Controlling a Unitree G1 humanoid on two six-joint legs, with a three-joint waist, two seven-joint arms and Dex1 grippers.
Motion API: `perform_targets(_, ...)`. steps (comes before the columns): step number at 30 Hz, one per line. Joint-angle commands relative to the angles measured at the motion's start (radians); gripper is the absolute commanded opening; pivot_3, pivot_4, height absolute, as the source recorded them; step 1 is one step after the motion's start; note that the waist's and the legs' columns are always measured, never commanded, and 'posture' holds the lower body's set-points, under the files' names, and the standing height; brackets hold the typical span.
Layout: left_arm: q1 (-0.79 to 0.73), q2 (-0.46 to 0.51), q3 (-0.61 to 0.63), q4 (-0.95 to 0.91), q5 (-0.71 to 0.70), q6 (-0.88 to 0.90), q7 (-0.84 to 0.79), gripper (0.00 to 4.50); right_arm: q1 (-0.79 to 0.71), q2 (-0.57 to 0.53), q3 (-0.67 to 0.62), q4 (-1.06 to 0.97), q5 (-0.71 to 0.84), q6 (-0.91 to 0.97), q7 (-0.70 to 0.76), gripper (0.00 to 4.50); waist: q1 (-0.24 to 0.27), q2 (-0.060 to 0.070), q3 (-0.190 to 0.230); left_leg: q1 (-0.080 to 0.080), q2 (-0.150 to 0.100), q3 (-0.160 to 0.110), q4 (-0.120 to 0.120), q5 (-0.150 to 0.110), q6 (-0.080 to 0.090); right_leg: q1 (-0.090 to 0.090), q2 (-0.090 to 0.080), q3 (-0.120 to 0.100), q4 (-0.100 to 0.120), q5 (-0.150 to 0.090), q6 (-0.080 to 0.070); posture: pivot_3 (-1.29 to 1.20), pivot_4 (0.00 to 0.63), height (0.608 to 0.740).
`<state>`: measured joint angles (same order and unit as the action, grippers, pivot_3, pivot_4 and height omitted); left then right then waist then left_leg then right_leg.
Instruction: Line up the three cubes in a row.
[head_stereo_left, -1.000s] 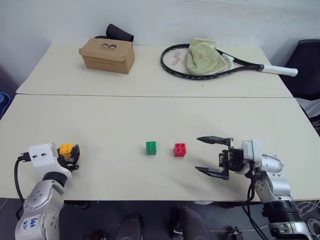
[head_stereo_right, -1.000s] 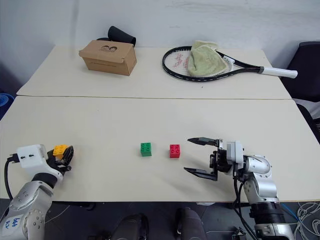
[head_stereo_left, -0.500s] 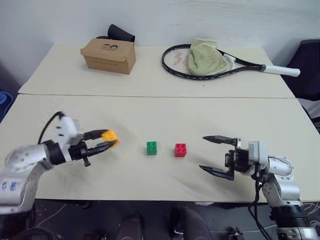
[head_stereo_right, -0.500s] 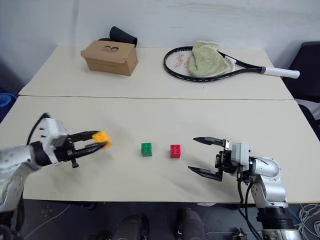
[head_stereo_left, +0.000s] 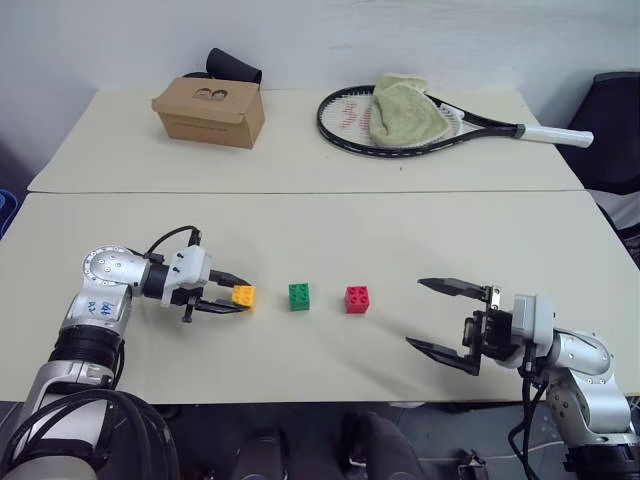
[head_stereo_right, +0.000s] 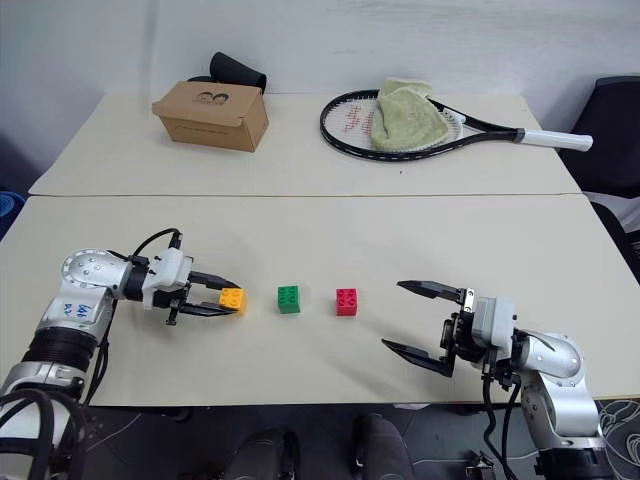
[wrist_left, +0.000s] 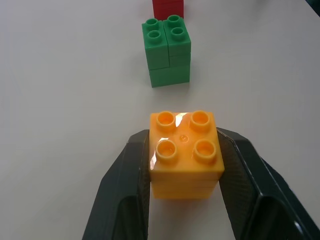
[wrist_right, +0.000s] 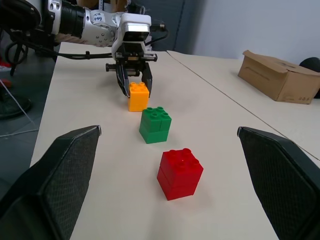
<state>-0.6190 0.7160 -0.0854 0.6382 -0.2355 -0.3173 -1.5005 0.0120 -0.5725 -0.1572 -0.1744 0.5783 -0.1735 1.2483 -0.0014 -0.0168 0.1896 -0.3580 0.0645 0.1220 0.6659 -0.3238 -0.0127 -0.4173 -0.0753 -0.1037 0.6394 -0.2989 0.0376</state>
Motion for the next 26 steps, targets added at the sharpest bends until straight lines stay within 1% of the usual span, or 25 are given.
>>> perform_targets(1,-0.016,0.007,-0.002,0.052,0.027,-0.039,-0.027,1.48,0.017,-0.011,-0.024,-0.059,0.010,-0.005,-0.023,4.50,0.000,0.000,0.000,0.000,0.000,0.000,0.000,0.000,0.000,0.000,0.000,0.000,0.000,0.000,0.000,0.00,0.150,0.740)
perform_targets(2,-0.016,0.013,-0.006,0.061,0.032,-0.036,-0.031,1.48,0.022,-0.011,-0.024,-0.065,0.010,-0.004,-0.027,4.50,0.000,0.000,0.000,0.000,0.000,0.000,0.000,0.000,0.000,0.000,0.000,0.000,0.001,0.000,0.000,0.00,0.150,0.740)
perform_targets(4,-0.009,0.036,-0.012,0.063,0.035,-0.010,-0.048,2.20,0.029,-0.011,-0.025,-0.071,0.011,-0.004,-0.032,4.50,-0.001,0.000,0.000,0.001,0.000,0.000,0.000,0.000,0.001,0.000,0.000,0.000,0.001,0.000,0.000,0.00,0.150,0.740)
perform_targets(5,-0.003,0.043,-0.001,0.057,0.025,-0.014,-0.047,2.40,0.030,-0.011,-0.025,-0.071,0.012,-0.005,-0.033,4.50,-0.003,0.000,0.000,0.001,0.000,0.000,0.000,-0.001,0.002,0.000,0.000,0.000,0.002,0.000,0.000,0.00,0.150,0.740)
perform_targets(6,0.001,0.048,0.009,0.051,0.017,-0.018,-0.043,2.74,0.030,-0.011,-0.025,-0.070,0.013,-0.006,-0.033,4.50,-0.004,0.000,0.000,0.001,0.000,0.000,0.000,-0.001,0.002,0.000,0.000,0.001,0.002,0.000,0.000,0.00,0.150,0.740)
perform_targets(10,0.048,0.108,0.089,-0.007,-0.046,0.028,-0.014,3.95,0.018,-0.018,-0.033,-0.037,0.021,-0.018,-0.009,4.50,-0.004,0.000,0.000,0.001,0.000,0.000,0.000,-0.001,0.002,-0.001,0.000,0.001,0.003,0.000,-0.001,0.00,0.150,0.740)
perform_targets(11,0.067,0.126,0.112,-0.024,-0.058,0.040,-0.002,4.17,0.015,-0.023,-0.037,-0.027,0.024,-0.020,0.002,4.50,-0.006,-0.001,0.000,0.001,0.000,0.000,0.000,-0.001,0.002,-0.001,0.000,0.001,0.003,0.000,-0.001,0.00,0.150,0.740)
perform_targets(13,0.128,0.168,0.167,-0.075,-0.087,0.076,0.016,4.17,0.010,-0.039,-0.049,-0.010,0.031,-0.020,0.026,4.50,-0.008,-0.001,0.000,0.001,0.001,0.000,-0.001,-0.001,0.002,-0.001,0.000,0.001,0.003,0.000,-0.001,0.00,0.150,0.740)
perform_targets(16,0.250,0.240,0.246,-0.160,-0.063,0.056,0.091,4.17,0.007,-0.089,-0.070,0.002,0.046,-0.005,0.077,4.50,-0.006,-0.001,0.000,0.001,0.000,0.000,-0.001,-0.001,0.002,-0.001,-0.001,0.002,0.002,-0.001,-0.001,0.00,0.150,0.740)
perform_targets(17,0.295,0.261,0.280,-0.192,-0.076,0.083,0.104,4.17,0.005,-0.112,-0.078,0.004,0.053,0.006,0.094,4.50,-0.005,-0.001,0.000,0.001,0.000,0.000,-0.001,-0.001,0.003,-0.001,-0.002,0.003,0.002,-0.001,-0.001,0.00,0.150,0.740)
perform_targets(18,0.351,0.285,0.323,-0.232,-0.112,0.146,0.102,4.17,-0.001,-0.141,-0.084,0.009,0.052,0.013,0.115,4.50,-0.004,-0.001,0.000,0.001,0.000,0.000,-0.001,-0.001,0.003,-0.001,-0.002,0.004,0.002,-0.001,-0.001,0.00,0.150,0.740)
perform_targets(20,0.489,0.323,0.439,-0.321,-0.174,0.239,0.106,4.17,-0.042,-0.213,-0.100,0.037,0.043,0.051,0.133,4.50,-0.010,-0.001,0.001,0.001,0.000,-0.001,-0.001,-0.002,0.004,-0.001,-0.002,0.007,0.002,-0.001,-0.001,0.00,0.150,0.740)
perform_targets(23,0.618,0.327,0.543,-0.416,-0.182,0.261,0.150,4.17,-0.106,-0.260,-0.087,0.063,0.040,0.092,0.138,4.50,-0.010,-0.001,0.001,0.001,0.001,-0.001,-0.001,-0.002,0.004,-0.001,-0.003,0.009,0.002,-0.001,-0.002,0.00,0.150,0.740)
perform_targets(26,0.704,0.299,0.608,-0.469,-0.181,0.256,0.189,4.17,-0.153,-0.265,-0.060,0.084,0.014,0.098,0.151,4.50,-0.007,-0.001,0.001,0.002,0.001,-0.001,-0.003,-0.002,0.003,-0.001,-0.003,0.008,0.002,-0.002,-0.003,0.00,0.150,0.740)
